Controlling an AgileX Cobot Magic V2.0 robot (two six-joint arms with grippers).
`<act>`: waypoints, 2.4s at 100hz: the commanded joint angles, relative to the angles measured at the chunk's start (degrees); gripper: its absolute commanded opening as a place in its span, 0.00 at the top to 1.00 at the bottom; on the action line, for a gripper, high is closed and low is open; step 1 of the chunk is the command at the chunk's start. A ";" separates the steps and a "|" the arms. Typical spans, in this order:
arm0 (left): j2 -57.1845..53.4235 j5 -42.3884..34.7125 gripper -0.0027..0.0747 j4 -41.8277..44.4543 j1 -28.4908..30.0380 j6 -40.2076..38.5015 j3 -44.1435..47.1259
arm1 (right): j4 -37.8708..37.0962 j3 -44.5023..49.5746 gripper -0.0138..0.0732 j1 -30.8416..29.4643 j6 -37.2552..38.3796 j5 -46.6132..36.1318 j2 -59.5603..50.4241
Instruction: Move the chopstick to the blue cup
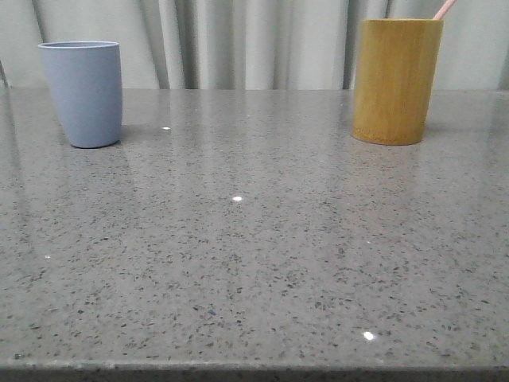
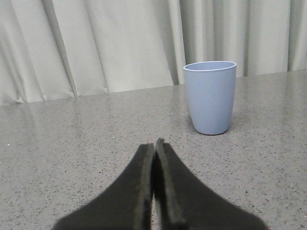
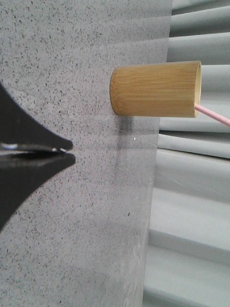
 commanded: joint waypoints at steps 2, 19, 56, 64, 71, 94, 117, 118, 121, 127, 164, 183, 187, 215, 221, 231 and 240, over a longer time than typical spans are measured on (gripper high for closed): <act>-2.00 -4.89 0.99 -0.35 0.13 -0.49 0.54 | 0.09 -0.03 0.98 -0.21 -0.38 -4.31 -0.69; -2.00 -4.89 0.99 -0.35 0.13 -0.49 0.54 | 0.09 -0.03 0.98 -0.21 -0.38 -4.31 -0.69; -2.00 -4.89 0.99 -0.35 0.13 -0.49 0.54 | 0.09 -0.03 0.98 -0.21 -0.38 -4.31 -0.69; -2.00 -4.89 0.99 -0.35 0.13 -0.49 0.54 | 0.09 -0.03 0.98 -0.21 -0.38 -4.31 -0.69; -2.00 -5.61 0.99 -0.35 0.13 -0.49 0.54 | 0.15 -0.10 0.98 -0.21 -0.38 -5.94 -0.69; -2.00 -9.23 0.99 -0.53 0.13 -0.49 -0.26 | 0.16 -4.01 0.98 -0.21 -0.38 -8.60 -0.69; 3.13 3.59 0.99 -10.39 0.02 -0.59 -11.01 | 0.35 -19.64 0.98 -0.21 -0.22 17.63 3.24; 3.86 4.05 0.99 -10.63 0.02 -0.59 -11.52 | 0.34 -20.79 0.98 -0.21 -0.23 18.47 3.56; 5.46 6.86 0.99 -11.54 0.02 -0.59 -14.32 | 0.44 -23.08 0.98 -0.21 -0.23 22.61 5.04; 9.73 13.43 0.99 -11.90 0.02 -0.59 -19.97 | 0.44 -28.17 0.98 -0.21 -0.23 29.58 9.46; 40.86 54.34 0.99 -12.23 0.02 -0.59 -51.70 | 0.58 -51.23 0.98 -0.21 -0.23 50.59 31.34; 49.87 58.16 0.99 -12.77 0.02 0.42 -58.35 | 0.68 -51.79 0.98 -0.21 -0.23 47.86 34.75; 50.78 58.56 0.99 -13.61 0.02 2.06 -58.94 | 0.68 -51.79 0.98 -0.21 -0.23 47.78 34.95; 53.17 56.29 0.99 -18.08 0.02 3.46 -59.47 | 0.68 -51.79 0.95 -0.21 -0.23 47.72 35.19; 53.17 56.29 0.99 -18.08 0.02 3.77 -59.47 | 0.68 -51.79 0.87 -0.21 -0.23 47.72 35.19; 53.17 56.29 0.99 -18.08 0.02 3.86 -59.47 | 0.68 -51.79 0.65 -0.21 -0.28 47.72 35.19; 53.17 56.96 0.94 -19.55 0.02 6.11 -59.47 | 0.63 -51.79 0.38 -0.21 -0.28 47.72 35.19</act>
